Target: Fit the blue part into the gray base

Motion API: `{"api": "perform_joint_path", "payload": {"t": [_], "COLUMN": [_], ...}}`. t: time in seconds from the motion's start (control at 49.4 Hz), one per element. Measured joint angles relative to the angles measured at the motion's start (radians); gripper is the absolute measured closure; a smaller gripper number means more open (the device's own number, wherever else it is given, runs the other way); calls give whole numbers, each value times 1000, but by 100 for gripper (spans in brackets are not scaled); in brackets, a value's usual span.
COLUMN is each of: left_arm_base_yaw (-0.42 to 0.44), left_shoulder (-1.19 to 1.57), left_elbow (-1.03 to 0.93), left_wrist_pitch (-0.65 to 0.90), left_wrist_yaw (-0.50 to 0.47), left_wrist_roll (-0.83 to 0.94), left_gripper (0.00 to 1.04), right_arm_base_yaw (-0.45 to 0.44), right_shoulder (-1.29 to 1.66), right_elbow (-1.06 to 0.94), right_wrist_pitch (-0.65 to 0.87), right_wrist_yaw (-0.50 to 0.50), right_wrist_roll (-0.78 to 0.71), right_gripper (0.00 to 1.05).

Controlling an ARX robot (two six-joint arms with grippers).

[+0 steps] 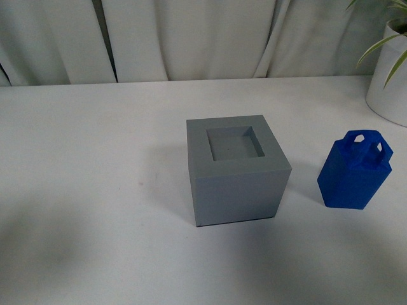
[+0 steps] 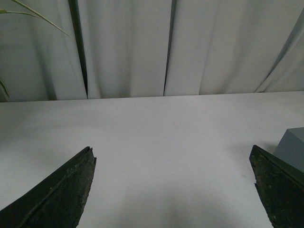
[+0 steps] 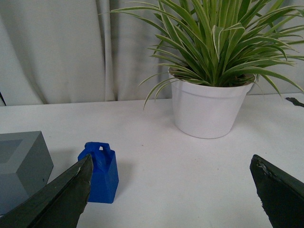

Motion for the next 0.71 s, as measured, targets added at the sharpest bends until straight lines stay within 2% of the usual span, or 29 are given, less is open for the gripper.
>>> {"api": "perform_joint_path", "payload": {"t": [0.709], "left_arm_base_yaw": [0], "left_shoulder": [0], "left_elbow": [0], "left_wrist_pitch": [0], "left_wrist_yaw": [0], "left_wrist_roll": [0], "left_gripper": [6], "right_arm_base_yaw": [0], "right_shoulder": [0], "right_elbow": [0], "right_wrist_pitch": [0], "right_wrist_yaw": [0], "right_wrist_roll": [0], "right_gripper": [7]}}
